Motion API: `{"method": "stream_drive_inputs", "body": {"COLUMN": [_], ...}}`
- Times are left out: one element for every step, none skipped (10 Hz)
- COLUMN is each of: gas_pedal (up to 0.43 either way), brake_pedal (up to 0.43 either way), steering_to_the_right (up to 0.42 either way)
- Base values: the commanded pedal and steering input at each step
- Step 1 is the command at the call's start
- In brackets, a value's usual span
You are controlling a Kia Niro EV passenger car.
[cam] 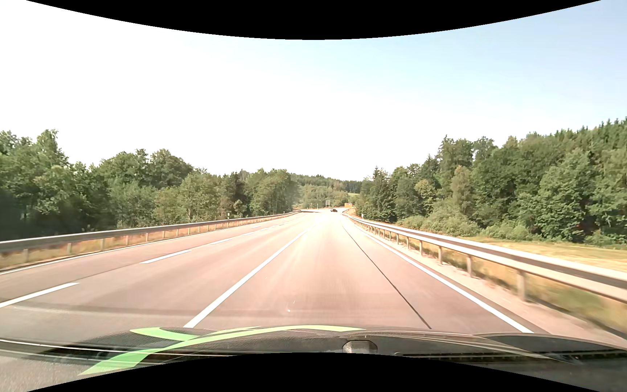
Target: Follow the waypoints while adhering to traffic rules and regulations
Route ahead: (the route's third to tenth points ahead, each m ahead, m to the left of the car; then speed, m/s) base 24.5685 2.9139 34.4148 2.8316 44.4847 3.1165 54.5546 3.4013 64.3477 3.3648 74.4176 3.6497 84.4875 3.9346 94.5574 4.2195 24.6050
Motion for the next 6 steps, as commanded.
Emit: {"method": "stream_drive_inputs", "body": {"gas_pedal": [0.209, 0.209, 0.197, 0.189, 0.177, 0.169], "brake_pedal": [0.0, 0.0, 0.0, 0.0, 0.0, 0.0], "steering_to_the_right": [-0.005, -0.005, -0.004, -0.002, 0.0, 0.003]}}
